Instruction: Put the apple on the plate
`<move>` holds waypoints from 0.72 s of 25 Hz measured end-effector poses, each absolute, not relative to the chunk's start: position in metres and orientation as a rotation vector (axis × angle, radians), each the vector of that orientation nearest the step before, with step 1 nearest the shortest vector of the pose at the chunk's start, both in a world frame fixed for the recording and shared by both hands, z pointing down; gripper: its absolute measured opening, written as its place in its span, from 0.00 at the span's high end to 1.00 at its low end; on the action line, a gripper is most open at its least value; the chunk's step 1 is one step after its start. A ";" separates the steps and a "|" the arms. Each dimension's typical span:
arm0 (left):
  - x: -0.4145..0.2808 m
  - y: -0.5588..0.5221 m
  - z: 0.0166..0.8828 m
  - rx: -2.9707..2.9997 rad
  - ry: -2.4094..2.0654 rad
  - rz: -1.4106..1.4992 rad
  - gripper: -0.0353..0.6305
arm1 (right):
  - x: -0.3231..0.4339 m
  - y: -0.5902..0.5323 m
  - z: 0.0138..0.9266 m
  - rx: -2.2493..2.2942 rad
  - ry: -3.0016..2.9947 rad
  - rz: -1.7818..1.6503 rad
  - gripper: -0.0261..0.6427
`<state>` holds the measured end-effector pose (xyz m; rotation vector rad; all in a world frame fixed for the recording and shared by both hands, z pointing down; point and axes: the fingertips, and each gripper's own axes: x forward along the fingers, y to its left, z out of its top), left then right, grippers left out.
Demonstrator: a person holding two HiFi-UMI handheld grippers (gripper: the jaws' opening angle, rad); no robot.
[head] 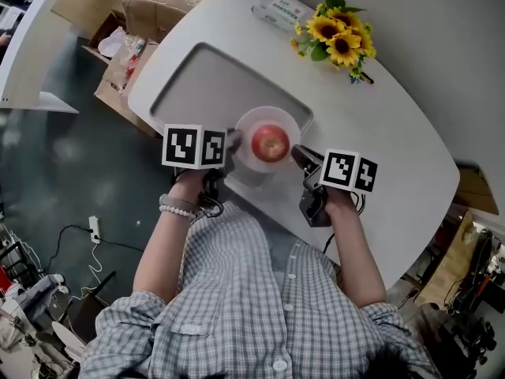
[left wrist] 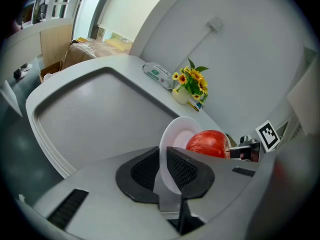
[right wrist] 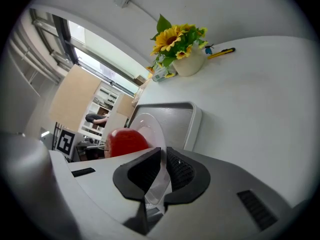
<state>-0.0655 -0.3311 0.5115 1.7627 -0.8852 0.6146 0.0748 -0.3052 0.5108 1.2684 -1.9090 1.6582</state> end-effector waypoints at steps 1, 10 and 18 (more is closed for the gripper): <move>-0.071 -0.333 0.514 1.754 -0.889 0.614 0.87 | 0.069 -0.308 0.513 1.253 -1.907 1.651 0.89; -0.112 -0.336 0.543 1.654 -0.907 0.629 0.87 | 0.029 -0.324 0.541 1.124 -1.851 1.602 0.89; -0.124 -0.334 0.561 1.618 -0.891 0.662 0.87 | 0.017 -0.328 0.557 1.053 -1.813 1.566 0.89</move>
